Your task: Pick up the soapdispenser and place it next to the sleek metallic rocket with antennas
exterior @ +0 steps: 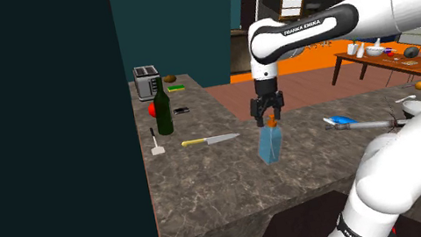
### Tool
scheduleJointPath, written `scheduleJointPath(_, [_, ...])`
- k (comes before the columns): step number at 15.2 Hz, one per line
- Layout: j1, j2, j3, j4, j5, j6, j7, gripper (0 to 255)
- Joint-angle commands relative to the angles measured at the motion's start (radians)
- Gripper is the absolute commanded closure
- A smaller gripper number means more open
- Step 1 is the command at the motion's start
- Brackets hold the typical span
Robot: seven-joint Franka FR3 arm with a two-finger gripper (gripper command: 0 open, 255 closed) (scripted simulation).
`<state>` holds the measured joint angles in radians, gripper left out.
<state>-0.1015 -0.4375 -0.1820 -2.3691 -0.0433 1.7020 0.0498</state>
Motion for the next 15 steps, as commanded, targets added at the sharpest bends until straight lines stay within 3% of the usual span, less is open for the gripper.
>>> scheduleJointPath(1, [-0.017,0.070,-0.024,0.032,-0.018,0.032,-0.011,0])
scheduleJointPath(12, [-0.093,0.435,-0.122,0.250,-0.048,0.148,-0.045,0])
scheduleJointPath(15, [-0.094,0.440,-0.124,0.214,-0.049,0.189,-0.045,0])
